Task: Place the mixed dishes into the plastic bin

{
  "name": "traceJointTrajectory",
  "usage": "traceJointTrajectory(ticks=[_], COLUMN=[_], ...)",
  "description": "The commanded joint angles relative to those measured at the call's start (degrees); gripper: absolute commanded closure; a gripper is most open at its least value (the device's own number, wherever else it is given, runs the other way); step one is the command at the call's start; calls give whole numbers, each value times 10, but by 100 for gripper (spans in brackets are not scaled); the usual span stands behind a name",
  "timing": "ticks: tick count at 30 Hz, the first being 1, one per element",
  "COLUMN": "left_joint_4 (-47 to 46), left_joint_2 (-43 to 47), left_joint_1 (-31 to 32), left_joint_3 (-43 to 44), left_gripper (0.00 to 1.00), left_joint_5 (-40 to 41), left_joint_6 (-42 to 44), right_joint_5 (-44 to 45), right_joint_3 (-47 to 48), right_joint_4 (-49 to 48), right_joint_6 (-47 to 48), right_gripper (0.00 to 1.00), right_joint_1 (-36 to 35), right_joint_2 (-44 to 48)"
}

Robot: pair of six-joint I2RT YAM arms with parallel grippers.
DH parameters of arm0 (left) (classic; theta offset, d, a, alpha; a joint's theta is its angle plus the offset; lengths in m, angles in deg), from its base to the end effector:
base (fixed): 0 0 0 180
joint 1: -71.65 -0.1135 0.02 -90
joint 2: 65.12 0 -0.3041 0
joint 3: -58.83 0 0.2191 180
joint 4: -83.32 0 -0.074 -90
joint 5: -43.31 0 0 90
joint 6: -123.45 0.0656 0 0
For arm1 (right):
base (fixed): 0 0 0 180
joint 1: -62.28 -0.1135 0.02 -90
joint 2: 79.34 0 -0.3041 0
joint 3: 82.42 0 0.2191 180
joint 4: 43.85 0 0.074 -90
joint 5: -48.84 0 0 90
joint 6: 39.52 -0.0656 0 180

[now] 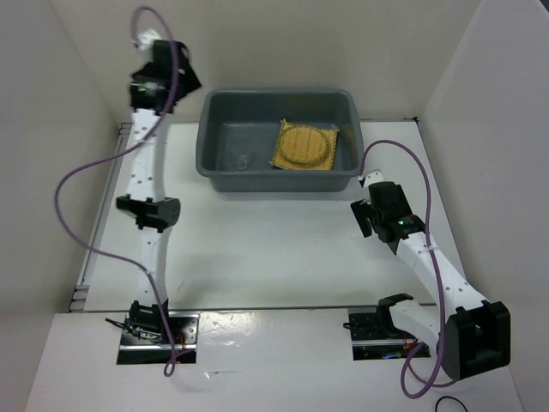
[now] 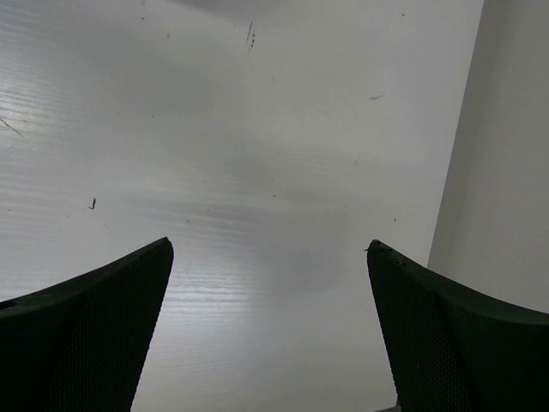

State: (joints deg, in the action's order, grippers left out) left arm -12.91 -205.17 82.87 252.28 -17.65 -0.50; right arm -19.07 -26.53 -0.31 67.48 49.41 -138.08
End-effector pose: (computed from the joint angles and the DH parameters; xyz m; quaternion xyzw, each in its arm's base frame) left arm 0.4938 -0.0655 0.4183 -0.2877 0.7989 0.0160 0.5280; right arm 0.1751 0.0147 0.2650 -0.1661 0.8988 -0.1909 0.3579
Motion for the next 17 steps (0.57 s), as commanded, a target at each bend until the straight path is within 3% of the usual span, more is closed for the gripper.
traceJointTrajectory(ticks=[1, 6, 11, 17], left_joint_4=[66, 66, 66, 67], left_joint_2=[90, 123, 120, 130], left_joint_1=[-56, -74, -48, -38], left_joint_3=[6, -37, 22, 23], left_gripper=[1, 1, 1, 1], left_joint_5=[30, -19, -73, -66], left_joint_6=[-51, -33, -7, 8], right_joint_5=[9, 9, 21, 32], right_joint_3=[3, 3, -3, -3], right_joint_4=[-23, -23, -34, -39], right_joint_6=[-12, -12, -17, -22], right_gripper=[2, 2, 2, 2], right_joint_1=[3, 3, 3, 3], right_joint_2=[0, 6, 21, 28])
